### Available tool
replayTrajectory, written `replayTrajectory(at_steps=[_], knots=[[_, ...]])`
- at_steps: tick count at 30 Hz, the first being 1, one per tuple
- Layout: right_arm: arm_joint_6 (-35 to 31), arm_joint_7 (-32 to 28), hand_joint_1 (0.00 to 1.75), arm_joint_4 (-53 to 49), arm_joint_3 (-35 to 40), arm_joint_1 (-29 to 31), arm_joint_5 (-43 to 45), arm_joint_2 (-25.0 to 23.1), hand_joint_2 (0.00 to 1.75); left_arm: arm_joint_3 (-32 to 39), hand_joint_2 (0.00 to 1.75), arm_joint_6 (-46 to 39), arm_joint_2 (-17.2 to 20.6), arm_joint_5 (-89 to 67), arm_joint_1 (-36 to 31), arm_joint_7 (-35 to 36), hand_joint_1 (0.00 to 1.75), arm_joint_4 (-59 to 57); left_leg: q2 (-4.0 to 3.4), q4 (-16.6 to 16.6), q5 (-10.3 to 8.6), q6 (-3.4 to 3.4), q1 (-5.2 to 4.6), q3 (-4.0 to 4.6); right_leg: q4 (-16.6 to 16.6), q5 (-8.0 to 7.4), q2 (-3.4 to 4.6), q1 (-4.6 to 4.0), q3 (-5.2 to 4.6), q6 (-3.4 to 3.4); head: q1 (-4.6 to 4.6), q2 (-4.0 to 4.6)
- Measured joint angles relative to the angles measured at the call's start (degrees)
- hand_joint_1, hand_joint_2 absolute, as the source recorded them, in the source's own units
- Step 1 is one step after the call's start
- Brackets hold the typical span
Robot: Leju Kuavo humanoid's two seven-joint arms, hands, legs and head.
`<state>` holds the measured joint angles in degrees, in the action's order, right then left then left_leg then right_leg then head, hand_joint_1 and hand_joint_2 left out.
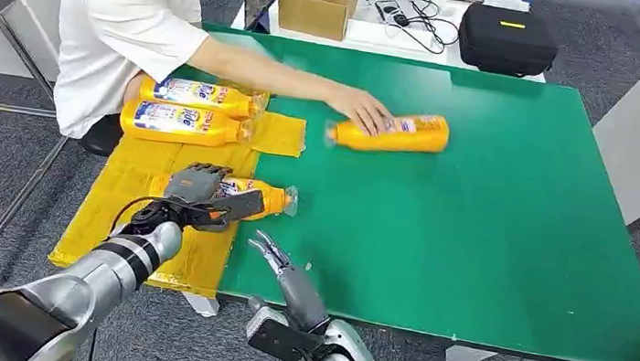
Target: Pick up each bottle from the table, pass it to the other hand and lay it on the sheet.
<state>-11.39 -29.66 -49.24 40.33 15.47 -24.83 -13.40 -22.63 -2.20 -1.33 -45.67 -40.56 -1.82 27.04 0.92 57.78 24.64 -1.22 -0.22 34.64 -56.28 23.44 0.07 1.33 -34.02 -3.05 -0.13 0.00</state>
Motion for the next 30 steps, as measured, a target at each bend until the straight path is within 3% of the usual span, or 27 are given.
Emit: replayTrajectory(at_steps=[5, 11, 12, 24, 25, 30], knots=[[-0.22, -0.74, 0.0, 0.92, -0.02, -0.02, 0.15, 0.0, 0.0, 1.05, 0.0, 14.93, 1.31, 12.89, 2.84, -13.14, 0.0, 6.02, 0.15, -0.03, 0.01, 0.01, -0.01, -0.16, 0.01, 0.04, -0.03, 0.01, 0.24, 0.02, 0.02, 0.0], [-0.68, -1.64, 0.0, 2.34, -0.02, 0.11, 0.17, 0.02, 0.0, 0.81, 0.0, 16.49, 3.76, 26.62, 10.84, -16.39, 0.0, 18.5, 0.07, -0.03, 0.01, 0.01, -0.01, -0.22, 0.03, 0.03, -0.01, 0.01, 0.23, 0.03, 0.02, 0.0], [-0.7, -1.64, 0.0, 2.38, -0.02, 0.18, 0.15, 0.02, 0.0, 1.05, 1.75, 14.43, 3.85, 28.92, 12.46, -16.8, 0.0, 21.06, 0.03, -0.03, 0.01, 0.01, -0.01, -0.22, 0.03, 0.02, 0.0, 0.01, 0.2, 0.03, 0.02, 0.0], [-1.31, -0.7, 0.0, 2.67, -0.02, -0.16, -1.28, 0.87, 0.0, 6.43, 1.75, 3.99, 3.11, 40.59, 22.53, -21.28, 0.0, 42.9, -0.01, -0.02, 0.02, 0.02, 0.0, 0.04, 0.02, 0.03, 0.02, -0.01, -0.07, 0.03, 0.02, 0.0], [-2.06, -0.08, 0.0, 2.67, 0.0, -0.16, -2.48, 0.98, 1.75, 6.98, 1.75, 3.6, 2.99, 41.26, 23.21, -21.52, 0.0, 44.16, -0.03, -0.02, 0.02, 0.02, 0.0, 0.05, 0.02, 0.03, 0.02, -0.01, -0.08, 0.03, 0.0, 0.0], [-6.13, 5.87, 0.0, 1.16, 0.3, -0.65, -9.74, 4.22, 1.75, 9.69, 1.75, 2.09, 1.79, 46.59, 28.45, -21.7, 0.0, 53.23, -0.01, -0.02, 0.03, 0.01, -0.02, 0.05, 0.06, 0.03, 0.02, 0.01, -0.06, 0.03, 0.02, 0.0]])
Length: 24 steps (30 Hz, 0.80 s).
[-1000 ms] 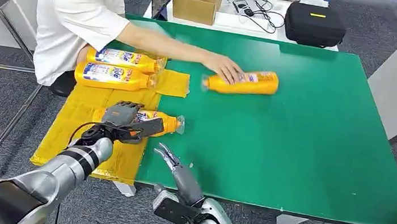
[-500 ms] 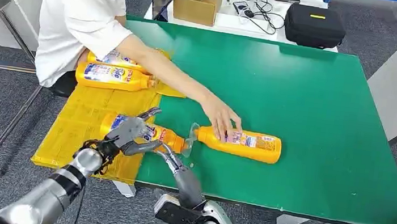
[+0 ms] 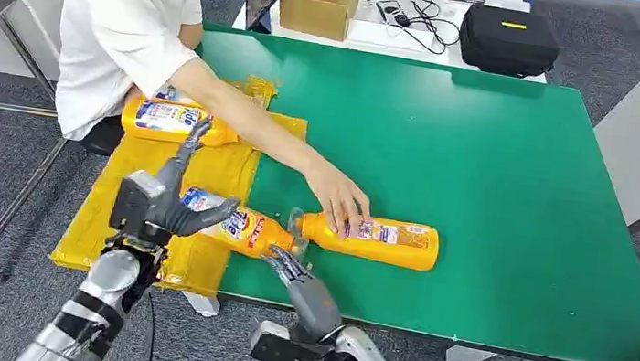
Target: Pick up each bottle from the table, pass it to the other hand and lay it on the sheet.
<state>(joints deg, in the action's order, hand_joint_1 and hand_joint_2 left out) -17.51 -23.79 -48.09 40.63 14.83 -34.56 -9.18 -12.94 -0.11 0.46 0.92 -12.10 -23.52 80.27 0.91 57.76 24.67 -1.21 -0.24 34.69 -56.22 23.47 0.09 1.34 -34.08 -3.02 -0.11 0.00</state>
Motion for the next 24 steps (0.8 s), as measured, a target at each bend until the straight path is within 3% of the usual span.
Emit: replayTrajectory(at_steps=[4, 8, 12, 16, 24], knots=[[-7.54, 5.77, 0.0, -6.06, -3.66, -3.62, -9.31, 5.2, 1.75, 1.75, 1.75, -1.97, -1.46, 1.44, 8.29, -1.2, 0.0, 8.74, 0.02, 0.0, 0.04, -0.04, -0.04, 0.05, 0.1, 0.01, -0.01, 0.03, 0.0, -0.01, 0.02, 0.0], [-11.36, 9.07, 0.0, -15.09, -10.34, -9.2, -18.73, 9.86, 1.75, 2.69, 1.75, -3.87, -3.19, 1.48, 16.08, -3.57, 0.0, 15.84, 0.02, 0.01, 0.15, -0.05, -0.05, 0.11, 0.13, 0.03, -0.01, 0.02, -0.07, -0.04, 0.02, 0.0], [-13.06, 10.46, 0.0, -22.78, -15.73, -13.93, -22.53, 12.76, 1.75, 3.06, 1.75, -5.33, -4.48, 0.98, 20.48, -4.78, 0.0, 20.16, 0.01, 0.01, 0.19, -0.01, -0.03, 0.12, 0.13, 0.04, -0.01, 0.01, -0.09, -0.04, -0.02, 0.0], [-13.09, 10.83, 0.0, -27.29, -19.34, -16.54, -23.18, 13.94, 1.75, 3.08, 1.75, -6.4, -5.16, -0.57, 22.48, -5.31, 0.0, 22.37, -0.02, 0.0, 0.19, 0.0, 0.0, 0.11, 0.12, 0.04, 0.0, -0.02, -0.08, -0.03, -0.02, 0.0], [-11.21, 10.7, 0.0, -27.06, -21.72, -15.14, -24.43, 13.94, 1.75, 3.08, 1.75, -5.94, -5.94, -0.55, 22.35, -4.64, 0.0, 22.59, -0.04, 0.0, 0.11, -0.03, 0.0, 0.05, 0.1, 0.0, 0.0, -0.02, -0.03, -0.01, -0.02, 0.0]])
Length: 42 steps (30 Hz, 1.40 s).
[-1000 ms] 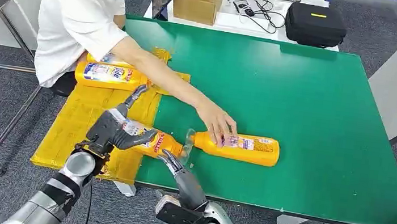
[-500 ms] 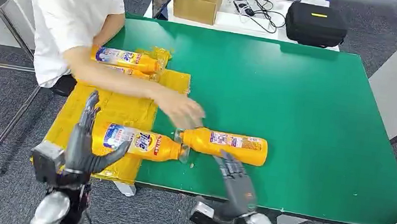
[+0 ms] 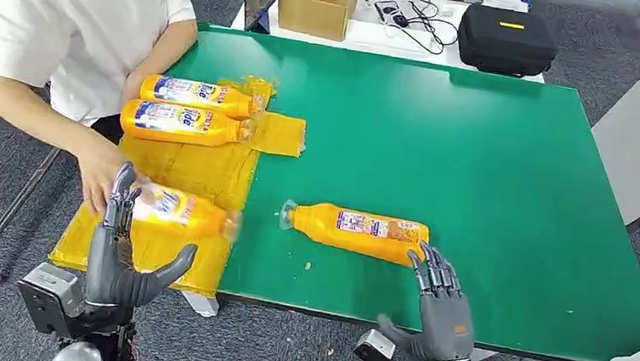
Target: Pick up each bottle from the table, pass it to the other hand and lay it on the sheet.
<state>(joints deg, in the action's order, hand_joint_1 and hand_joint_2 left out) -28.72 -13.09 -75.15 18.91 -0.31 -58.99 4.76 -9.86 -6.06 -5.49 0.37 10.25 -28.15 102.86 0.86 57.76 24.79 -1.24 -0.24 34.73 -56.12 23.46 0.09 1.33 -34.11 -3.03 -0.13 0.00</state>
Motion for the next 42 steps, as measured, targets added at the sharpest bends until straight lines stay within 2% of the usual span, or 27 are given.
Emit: replayTrajectory(at_steps=[2, 3, 5, 14, 27, 42], knots=[[0.0, 0.0, 0.0, 0.01, 0.0, 0.21, -0.01, 0.0, 1.75, 0.0, 1.75, 0.0, 0.0, 0.0, -0.04, 0.0, 0.0, 0.0, -0.01, 0.0, 0.0, 0.0, 0.0, 0.0, 0.0, 0.0, 0.0, 0.0, 0.0, 0.0, 0.0, 0.0], [0.3, 0.33, 0.0, 2.0, -0.31, 2.26, -0.79, -0.04, 1.75, -0.13, 1.75, 0.57, -0.11, 0.5, -0.52, 0.44, 0.0, -0.15, -0.05, 0.0, -0.03, 0.0, -0.01, -0.01, 0.0, -0.03, 0.0, 0.01, 0.01, -0.01, 0.0, 0.0], [1.7, 1.38, 0.0, 11.71, -0.61, 11.12, -0.07, -0.48, 1.75, -1.18, 1.75, 1.75, -0.19, 2.31, -3.06, 2.43, 0.0, -2.27, -0.02, 0.01, -0.11, -0.08, -0.02, -0.04, 0.0, -0.07, 0.0, 0.01, 0.05, -0.03, 0.0, 0.0], [4.0, 3.45, 0.0, 27.91, -0.66, 22.12, 1.2, -2.05, 1.75, -2.95, 1.75, 0.38, -0.2, 2.75, -6.94, 5.44, 0.0, -7.12, 0.0, 0.02, -0.12, -0.07, -0.01, -0.03, -0.02, -0.06, 0.0, 0.01, 0.05, -0.04, 0.0, 0.0], [9.55, 2.65, 0.0, 41.35, -0.2, 30.38, 0.87, -4.35, 1.75, -4.74, 1.75, -0.74, -0.17, 1.77, -11.65, 8.42, 0.0, -14.09, -0.01, 0.02, -0.13, -0.07, -0.01, -0.05, -0.02, -0.06, 0.0, 0.01, 0.07, -0.04, 0.0, 0.0], [9.44, 3.74, 0.0, 44.31, 4.83, 33.76, -3.26, -5.9, 1.75, -6.88, 1.75, -0.28, -0.11, 0.09, -14.67, 9.34, 0.0, -17.97, 0.01, 0.02, -0.14, -0.05, -0.01, -0.02, -0.04, -0.05, -0.01, 0.01, 0.05, -0.04, 0.0, 0.0]])
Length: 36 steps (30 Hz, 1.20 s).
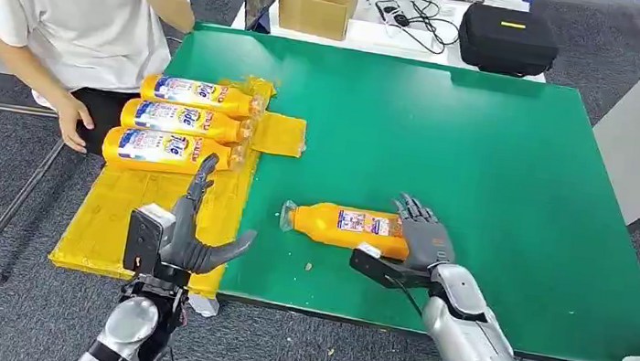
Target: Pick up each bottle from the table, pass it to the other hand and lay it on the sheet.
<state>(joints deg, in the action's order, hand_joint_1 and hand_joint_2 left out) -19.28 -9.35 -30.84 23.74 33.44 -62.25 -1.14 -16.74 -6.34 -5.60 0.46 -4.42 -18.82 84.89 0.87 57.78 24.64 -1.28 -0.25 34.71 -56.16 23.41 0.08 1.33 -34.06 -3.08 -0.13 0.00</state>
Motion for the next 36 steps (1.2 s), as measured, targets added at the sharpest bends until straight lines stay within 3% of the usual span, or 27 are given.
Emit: replayTrajectory(at_steps=[4, 5, 6, 10, 11, 24, 30, 34, 36], knots=[[-1.18, 1.57, 0.0, 0.61, 1.75, 0.45, -2.51, 0.02, 1.75, -0.02, 1.75, 0.02, 0.0, -0.59, -0.25, 0.74, 0.0, -0.85, 0.0, 0.0, 0.0, 0.0, 0.0, -0.03, 0.01, 0.0, 0.0, 0.0, 0.01, 0.0, 0.0, 0.0], [-1.03, 1.66, 0.1, 0.79, 1.81, 0.49, -2.27, 0.02, 1.75, -0.02, 1.75, 0.02, 0.0, -0.63, -0.28, 0.94, 0.0, -1.0, 0.0, 0.0, 0.0, 0.0, 0.0, -0.04, 0.0, 0.0, 0.0, 0.0, 0.01, 0.0, 0.0, 0.0], [-0.52, 1.75, 1.4, 0.96, 1.86, 0.57, -2.12, 0.02, 1.75, -0.02, 1.75, 0.02, 0.0, -0.68, -0.3, 1.09, 0.0, -1.16, 0.0, 0.0, 0.0, 0.0, 0.0, -0.04, 0.0, 0.0, 0.0, 0.0, 0.01, 0.0, 0.02, 0.0], [2.67, 1.9, 1.4, 1.81, 2.21, 1.32, -1.79, 0.18, 1.75, -0.02, 1.75, -0.13, 0.02, -0.7, -0.33, 1.25, 0.0, -1.73, -0.07, 0.0, 0.0, 0.0, 0.0, -0.11, 0.01, 0.0, 0.01, 0.0, 0.05, 0.0, 0.0, 0.0], [2.67, 1.31, 1.75, 1.86, 2.47, 1.39, -1.48, 0.33, 1.75, -0.02, 1.75, -0.13, 0.02, -0.72, -0.38, 1.25, 0.0, -1.9, -0.07, 0.0, 0.0, 0.0, 0.0, -0.12, 0.01, 0.0, 0.01, 0.0, 0.07, 0.0, -0.02, 0.0], [2.45, -2.69, 1.75, 2.1, 3.08, 1.28, 3.72, 0.55, 1.75, -0.07, 1.75, -0.11, 0.07, -0.72, -0.48, 1.4, 0.0, -2.49, -0.01, 0.01, 0.0, 0.0, 0.0, -0.12, 0.0, 0.0, 0.0, 0.0, 0.08, 0.0, 0.0, 0.0], [0.89, -8.58, 1.75, 2.03, 2.16, 0.13, 9.06, 0.63, 1.75, -0.17, 1.75, -0.09, 0.15, -0.7, -0.47, 1.6, 0.0, -2.75, -0.02, 0.01, 0.0, 0.0, 0.0, -0.11, 0.0, 0.0, 0.01, 0.0, 0.09, 0.0, 0.02, 0.0], [-2.73, -17.45, 1.75, -2.57, -0.9, -4.05, 21.37, -0.72, 1.75, -0.22, 1.75, 0.42, 0.15, 2.48, 0.27, 0.0, 0.0, -2.73, -0.01, 0.01, 0.0, 0.0, 0.01, -0.05, -0.01, 0.0, 0.0, -0.02, 0.07, 0.0, 0.02, 0.0], [-2.95, -18.95, 1.75, -7.94, -2.61, -7.12, 27.14, -1.99, 1.75, -0.2, 1.75, 0.79, -0.04, 5.49, 1.33, -0.57, 0.0, -2.49, -0.03, 0.0, 0.01, 0.01, 0.02, -0.05, -0.02, 0.01, 0.01, -0.02, 0.02, 0.01, 0.02, 0.0]])
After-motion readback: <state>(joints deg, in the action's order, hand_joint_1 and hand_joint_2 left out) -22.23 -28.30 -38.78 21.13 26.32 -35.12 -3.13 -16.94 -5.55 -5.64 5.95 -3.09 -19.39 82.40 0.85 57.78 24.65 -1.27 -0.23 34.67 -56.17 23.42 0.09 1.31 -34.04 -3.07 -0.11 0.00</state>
